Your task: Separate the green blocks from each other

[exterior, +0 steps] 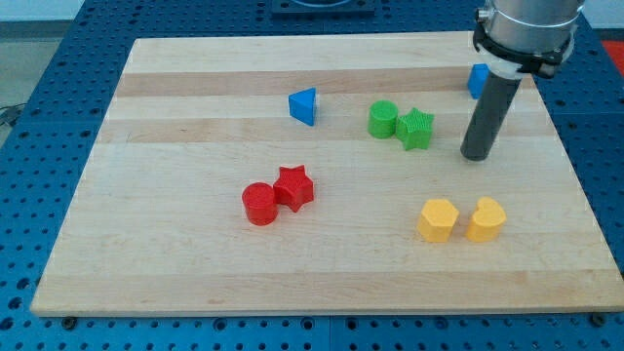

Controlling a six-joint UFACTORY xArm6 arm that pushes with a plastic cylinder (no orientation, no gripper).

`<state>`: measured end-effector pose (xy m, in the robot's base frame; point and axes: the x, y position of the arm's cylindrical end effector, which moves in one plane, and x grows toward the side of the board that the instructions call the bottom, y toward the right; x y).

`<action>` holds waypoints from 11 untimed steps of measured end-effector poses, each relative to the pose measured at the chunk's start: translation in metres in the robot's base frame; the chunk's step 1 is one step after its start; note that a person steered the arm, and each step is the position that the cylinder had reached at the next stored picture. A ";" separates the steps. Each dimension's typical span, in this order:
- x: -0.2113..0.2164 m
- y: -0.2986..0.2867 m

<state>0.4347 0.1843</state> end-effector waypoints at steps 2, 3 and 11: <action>-0.051 -0.018; -0.060 -0.022; -0.062 -0.093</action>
